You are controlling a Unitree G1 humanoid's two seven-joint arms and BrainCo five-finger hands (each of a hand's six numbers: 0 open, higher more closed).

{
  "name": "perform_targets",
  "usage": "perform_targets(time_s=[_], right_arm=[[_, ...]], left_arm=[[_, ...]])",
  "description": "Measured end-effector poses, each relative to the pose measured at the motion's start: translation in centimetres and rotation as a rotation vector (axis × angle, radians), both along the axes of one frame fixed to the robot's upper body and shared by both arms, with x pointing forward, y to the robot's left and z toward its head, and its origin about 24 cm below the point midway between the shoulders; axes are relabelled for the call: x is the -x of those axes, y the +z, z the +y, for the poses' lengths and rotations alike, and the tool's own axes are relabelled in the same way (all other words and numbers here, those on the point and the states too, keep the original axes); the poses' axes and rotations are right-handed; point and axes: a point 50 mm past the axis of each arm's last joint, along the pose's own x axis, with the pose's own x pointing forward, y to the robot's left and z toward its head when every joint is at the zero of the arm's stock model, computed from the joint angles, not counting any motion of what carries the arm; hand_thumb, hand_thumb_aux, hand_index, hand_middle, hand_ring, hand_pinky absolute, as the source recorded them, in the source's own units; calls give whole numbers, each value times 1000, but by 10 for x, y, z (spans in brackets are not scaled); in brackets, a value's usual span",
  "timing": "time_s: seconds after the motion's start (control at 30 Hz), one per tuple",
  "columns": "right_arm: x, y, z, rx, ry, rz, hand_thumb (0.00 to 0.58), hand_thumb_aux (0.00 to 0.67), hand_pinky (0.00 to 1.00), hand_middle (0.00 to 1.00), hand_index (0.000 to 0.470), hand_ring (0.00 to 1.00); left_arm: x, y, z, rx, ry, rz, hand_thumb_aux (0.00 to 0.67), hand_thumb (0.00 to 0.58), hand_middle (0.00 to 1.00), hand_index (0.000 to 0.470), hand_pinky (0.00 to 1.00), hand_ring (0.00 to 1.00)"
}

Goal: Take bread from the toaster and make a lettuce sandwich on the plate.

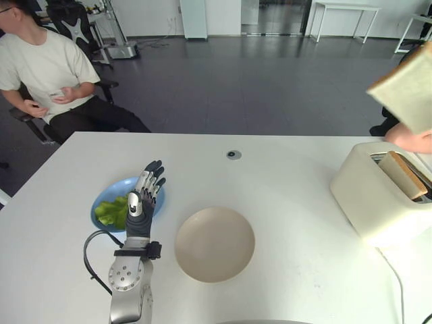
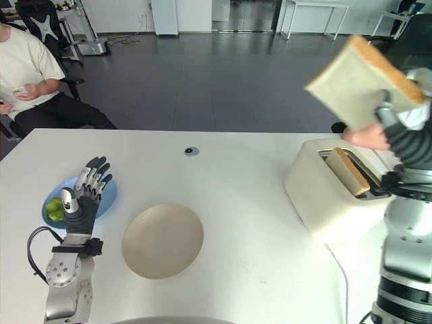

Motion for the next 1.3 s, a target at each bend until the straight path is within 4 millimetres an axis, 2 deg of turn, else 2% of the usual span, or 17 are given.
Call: perform_targets(time_s=[0.03,0.1,0.13,0.23,0.4,0.47,0.5,0.57,0.6,0.63,0.8,0.9,1.0,1.13,1.2,1.3], right_arm=[[-6,-7,24,-49,156,101,580,670,0,0,470,0],[-13,-22,53,-117,350,283,580,670,0,0,470,0],[-17,-39,73,-163,476,428,580,670,0,0,470,0],[-18,-81,115,-241,669,741,580,670,0,0,470,0],[-17,-155,162,-242,730,1153,580,670,0,0,470,0],[-12,-177,174,-230,733,1275,580,670,0,0,470,0],[-10,-181,177,-224,733,1293,580,670,0,0,470,0],[-7,-186,184,-203,734,1305,580,670,0,0,470,0],[-6,-187,187,-191,734,1303,526,465,0,0,326,0],[-4,-188,190,-172,735,1301,0,0,0,0,0,0],[0,-190,194,-100,738,1291,0,0,0,0,0,0],[-1,-179,195,-82,746,1211,0,0,0,0,0,0],[-1,-162,195,-60,731,1084,0,0,0,0,0,0],[-7,-136,182,-46,599,832,0,0,0,0,0,0],[-9,-123,173,-126,547,712,0,0,0,0,0,0],[-4,-129,164,-229,522,696,0,0,0,0,0,0]], left_arm=[[0,0,-1,1,-3,-2,0,0,0,0,0,0],[0,0,-1,1,-1,-1,0,0,0,0,0,0],[-1,0,-1,2,-2,-2,0,0,0,0,0,0],[-4,1,0,-5,-3,-5,0,0,0,0,0,0],[-11,4,11,-61,18,-7,0,0,0,0,0,0],[-14,8,17,-85,28,-23,0,0,0,0,0,0],[-15,7,18,-88,28,-21,0,0,0,0,0,0],[-18,4,21,-112,31,-7,0,0,0,0,0,0],[-19,4,22,-125,34,-5,0,0,0,0,0,0],[-20,3,25,-135,40,-2,0,0,0,0,0,0],[-22,4,37,-183,69,7,0,0,0,0,0,0],[-25,8,43,-229,83,-9,0,0,0,0,0,0],[-27,13,61,-351,125,1,0,0,0,0,0,0],[-33,19,89,-701,224,60,0,0,0,0,0,0],[-36,13,109,-969,272,155,0,0,0,0,0,0],[-37,-1,136,-1265,302,326,0,0,0,0,0,0]])
